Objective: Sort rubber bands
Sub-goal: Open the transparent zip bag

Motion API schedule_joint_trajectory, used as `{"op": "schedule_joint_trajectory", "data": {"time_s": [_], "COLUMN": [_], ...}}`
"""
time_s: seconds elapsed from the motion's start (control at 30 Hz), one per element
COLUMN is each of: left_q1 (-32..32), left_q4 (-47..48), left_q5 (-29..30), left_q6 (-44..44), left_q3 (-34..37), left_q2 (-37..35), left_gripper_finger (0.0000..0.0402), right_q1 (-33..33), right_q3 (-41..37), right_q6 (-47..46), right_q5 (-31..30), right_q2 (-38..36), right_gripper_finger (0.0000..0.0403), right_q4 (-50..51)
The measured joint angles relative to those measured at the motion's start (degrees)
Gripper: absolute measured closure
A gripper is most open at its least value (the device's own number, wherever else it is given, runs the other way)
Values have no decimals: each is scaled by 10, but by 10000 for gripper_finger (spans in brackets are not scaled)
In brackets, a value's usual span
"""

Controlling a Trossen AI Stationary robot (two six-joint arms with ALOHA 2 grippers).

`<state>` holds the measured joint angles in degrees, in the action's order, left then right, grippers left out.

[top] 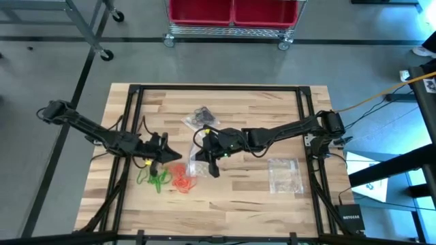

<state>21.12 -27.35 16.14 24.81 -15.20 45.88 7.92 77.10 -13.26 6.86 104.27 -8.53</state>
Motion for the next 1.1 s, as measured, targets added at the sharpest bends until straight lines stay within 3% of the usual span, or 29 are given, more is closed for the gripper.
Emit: {"op": "schedule_joint_trajectory", "data": {"time_s": [0.23,0.53,0.87,1.1], "left_q1": [-10,-4,-5,-5], "left_q4": [-23,-71,-158,-157], "left_q5": [0,4,20,25], "left_q6": [-12,-10,-8,-8], "left_q3": [0,0,-14,-34], "left_q2": [-6,4,94,117], "left_gripper_finger": [344,255,247,247], "right_q1": [-1,-1,-1,0], "right_q3": [0,0,0,0], "right_q6": [1,-1,0,1], "right_q5": [27,-17,-23,-21], "right_q2": [0,0,0,0], "right_gripper_finger": [403,403,403,403], "right_q4": [-42,-50,-54,-53]}}
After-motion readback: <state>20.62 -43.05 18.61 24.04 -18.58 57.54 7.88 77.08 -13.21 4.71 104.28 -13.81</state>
